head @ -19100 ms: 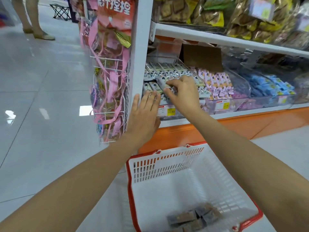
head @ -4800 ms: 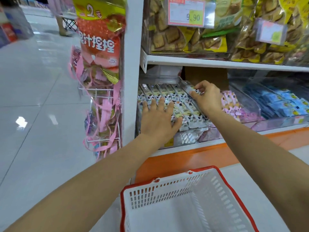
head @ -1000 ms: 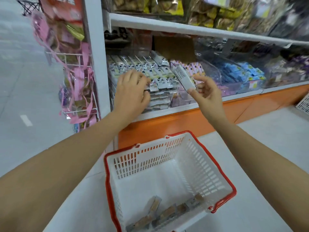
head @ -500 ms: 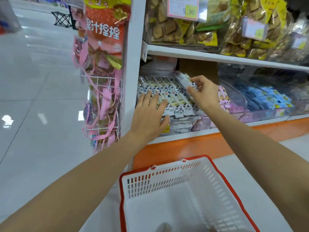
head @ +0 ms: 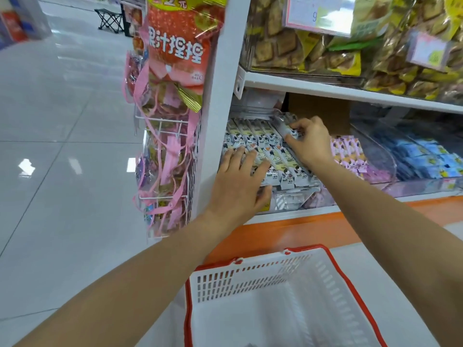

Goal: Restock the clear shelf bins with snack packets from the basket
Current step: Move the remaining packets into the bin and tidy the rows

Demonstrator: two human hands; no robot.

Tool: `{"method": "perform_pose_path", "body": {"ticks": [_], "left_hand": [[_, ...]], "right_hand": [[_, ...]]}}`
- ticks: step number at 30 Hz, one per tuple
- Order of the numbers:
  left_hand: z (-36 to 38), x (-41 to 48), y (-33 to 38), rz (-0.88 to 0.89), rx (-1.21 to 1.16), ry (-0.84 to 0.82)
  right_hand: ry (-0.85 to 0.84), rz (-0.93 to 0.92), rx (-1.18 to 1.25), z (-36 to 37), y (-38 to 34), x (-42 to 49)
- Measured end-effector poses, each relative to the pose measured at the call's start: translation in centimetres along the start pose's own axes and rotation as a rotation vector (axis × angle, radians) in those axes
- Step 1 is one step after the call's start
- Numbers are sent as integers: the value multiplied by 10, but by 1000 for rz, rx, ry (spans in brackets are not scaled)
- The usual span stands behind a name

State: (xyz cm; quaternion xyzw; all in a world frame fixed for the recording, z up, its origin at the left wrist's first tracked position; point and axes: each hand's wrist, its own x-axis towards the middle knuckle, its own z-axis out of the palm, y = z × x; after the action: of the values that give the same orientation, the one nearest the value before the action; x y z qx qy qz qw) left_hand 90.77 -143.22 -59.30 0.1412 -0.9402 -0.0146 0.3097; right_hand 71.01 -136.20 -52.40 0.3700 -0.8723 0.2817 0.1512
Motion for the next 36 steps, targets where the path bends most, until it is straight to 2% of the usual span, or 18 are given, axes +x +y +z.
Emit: {"method": "perform_pose_path", "body": {"ticks": [5,9,12,17,21,25,31,36], "left_hand": [[-1,-1,2,-2,-21,0],[-7,-2,5,-1,12,-52],[-12,-6,15,38,40,-24],[-10,-16,47,231,-53,152],[13,-33,64,428,-136,205],[46,-63,67,417,-140,-49],[100,-110,52,203,56,-592],[124,-146,41,95,117,-732]], "right_hand": [[-61,1,-47,-7,1,-3],[-65,-21,56,-17,6,-15],[-26,-78,165,-29,11,-34],[4,-171,364,-45,27,-83],[-36,-129,498,-41,58,-134],[-201,0,503,-12,96,-191],[-565,61,325,44,143,-274],[-887,74,254,90,160,-327]]}}
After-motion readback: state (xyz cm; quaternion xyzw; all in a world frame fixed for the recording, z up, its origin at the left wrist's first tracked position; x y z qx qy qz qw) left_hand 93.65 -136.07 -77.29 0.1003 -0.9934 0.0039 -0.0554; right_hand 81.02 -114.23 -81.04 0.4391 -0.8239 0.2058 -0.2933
